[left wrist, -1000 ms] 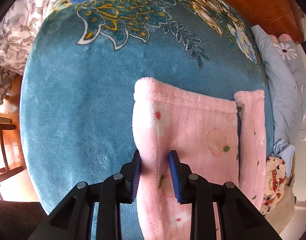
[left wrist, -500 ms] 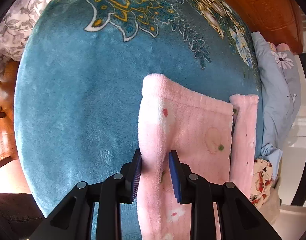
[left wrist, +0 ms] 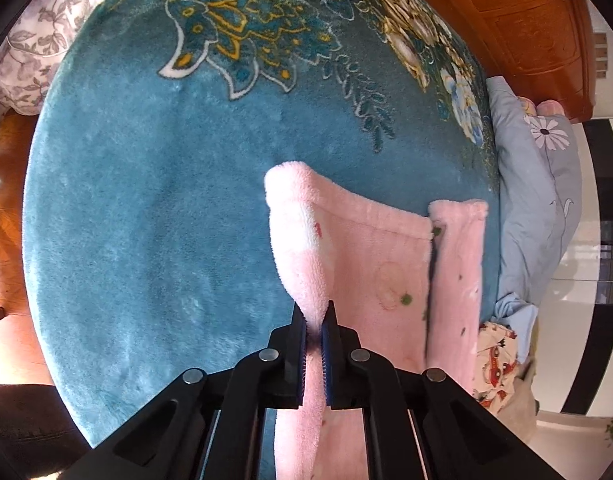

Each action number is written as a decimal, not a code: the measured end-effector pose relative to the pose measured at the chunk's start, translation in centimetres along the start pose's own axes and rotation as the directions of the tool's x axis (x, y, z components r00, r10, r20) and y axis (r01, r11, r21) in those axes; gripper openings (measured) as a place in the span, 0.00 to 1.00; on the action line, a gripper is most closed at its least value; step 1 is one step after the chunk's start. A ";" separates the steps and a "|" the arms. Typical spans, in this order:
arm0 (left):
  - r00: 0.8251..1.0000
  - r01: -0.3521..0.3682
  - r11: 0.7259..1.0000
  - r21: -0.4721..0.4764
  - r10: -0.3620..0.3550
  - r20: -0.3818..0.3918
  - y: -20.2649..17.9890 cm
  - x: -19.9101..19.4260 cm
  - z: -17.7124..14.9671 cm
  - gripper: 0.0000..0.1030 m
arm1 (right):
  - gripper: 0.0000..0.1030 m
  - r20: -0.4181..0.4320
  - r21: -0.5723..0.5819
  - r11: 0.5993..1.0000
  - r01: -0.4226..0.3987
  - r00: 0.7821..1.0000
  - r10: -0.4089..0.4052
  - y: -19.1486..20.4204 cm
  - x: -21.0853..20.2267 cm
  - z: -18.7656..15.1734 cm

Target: Fold clothes

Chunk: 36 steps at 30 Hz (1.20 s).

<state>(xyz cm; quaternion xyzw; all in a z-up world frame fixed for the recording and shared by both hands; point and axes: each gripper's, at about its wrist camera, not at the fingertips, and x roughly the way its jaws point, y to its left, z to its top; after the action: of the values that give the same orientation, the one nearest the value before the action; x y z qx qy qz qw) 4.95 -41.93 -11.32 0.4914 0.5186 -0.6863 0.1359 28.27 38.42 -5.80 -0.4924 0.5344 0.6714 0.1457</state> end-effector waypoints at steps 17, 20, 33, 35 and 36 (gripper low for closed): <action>0.998 -0.047 0.976 0.211 0.053 -0.021 -22.9 4.6 2.6 0.06 | 0.07 0.071 0.004 0.992 -0.128 0.989 0.127 9.6 2.8 14.2; 0.999 -0.033 0.962 0.273 0.043 -0.031 -25.2 6.0 2.5 0.07 | 0.07 0.104 -0.001 0.991 -0.137 0.985 0.136 10.5 3.3 15.5; 0.999 -0.025 0.918 0.396 0.013 0.032 -22.3 7.0 2.2 0.58 | 0.10 0.121 0.022 0.998 -0.066 0.991 0.063 10.6 7.0 17.7; 0.996 -0.087 0.929 0.360 0.074 0.049 -19.3 7.5 2.5 0.58 | 0.25 0.137 -0.011 0.997 -0.073 0.988 0.074 10.7 6.3 17.6; 0.993 -0.114 0.936 0.333 0.107 0.040 -17.6 8.1 2.6 0.58 | 0.50 0.166 -0.040 0.996 -0.080 0.982 0.085 10.9 5.5 17.4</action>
<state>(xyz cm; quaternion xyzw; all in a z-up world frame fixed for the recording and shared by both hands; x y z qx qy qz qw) -12.63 -34.02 -7.80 0.5286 0.3646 -0.7607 0.0943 8.98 47.37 -5.05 -0.4138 0.5289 0.7248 0.1540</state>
